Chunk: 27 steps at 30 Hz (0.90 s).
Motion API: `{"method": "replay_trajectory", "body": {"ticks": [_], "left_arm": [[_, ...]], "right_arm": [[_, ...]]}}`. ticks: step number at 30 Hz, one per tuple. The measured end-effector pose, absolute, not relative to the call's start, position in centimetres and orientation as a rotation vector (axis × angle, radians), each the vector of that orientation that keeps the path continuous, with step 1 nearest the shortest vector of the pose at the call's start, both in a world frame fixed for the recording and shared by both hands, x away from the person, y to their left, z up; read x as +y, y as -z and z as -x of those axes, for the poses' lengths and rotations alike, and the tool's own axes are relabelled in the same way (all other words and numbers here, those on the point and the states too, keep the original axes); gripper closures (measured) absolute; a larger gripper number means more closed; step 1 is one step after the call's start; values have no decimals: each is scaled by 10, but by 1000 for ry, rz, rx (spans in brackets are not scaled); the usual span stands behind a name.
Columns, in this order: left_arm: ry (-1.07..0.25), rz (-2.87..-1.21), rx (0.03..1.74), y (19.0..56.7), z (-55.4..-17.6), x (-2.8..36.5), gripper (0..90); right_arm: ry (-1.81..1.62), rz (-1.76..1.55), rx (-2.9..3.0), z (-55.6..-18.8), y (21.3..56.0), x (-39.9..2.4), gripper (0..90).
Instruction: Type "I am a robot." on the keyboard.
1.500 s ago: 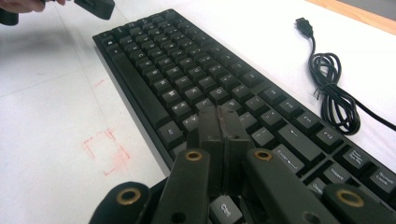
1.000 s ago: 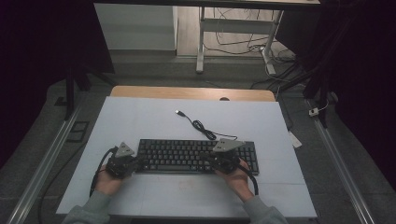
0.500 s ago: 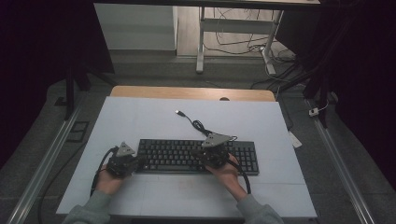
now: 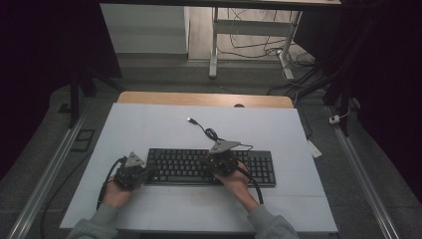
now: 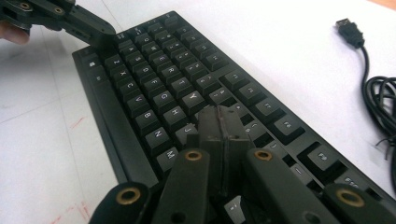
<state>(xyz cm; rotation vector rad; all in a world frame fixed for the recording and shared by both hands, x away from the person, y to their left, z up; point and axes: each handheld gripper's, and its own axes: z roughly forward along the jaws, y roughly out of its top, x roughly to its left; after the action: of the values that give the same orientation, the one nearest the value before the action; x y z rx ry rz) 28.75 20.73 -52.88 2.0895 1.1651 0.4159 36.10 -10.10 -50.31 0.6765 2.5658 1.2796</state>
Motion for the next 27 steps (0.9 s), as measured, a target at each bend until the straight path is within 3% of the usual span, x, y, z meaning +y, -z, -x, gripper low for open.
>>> {"method": "replay_trajectory", "body": {"ticks": [27], "left_arm": [[-414,-2092,1171,532,-287,207,887]], "right_arm": [[-1179,-703,2576,-376,518,-83,894]]}}
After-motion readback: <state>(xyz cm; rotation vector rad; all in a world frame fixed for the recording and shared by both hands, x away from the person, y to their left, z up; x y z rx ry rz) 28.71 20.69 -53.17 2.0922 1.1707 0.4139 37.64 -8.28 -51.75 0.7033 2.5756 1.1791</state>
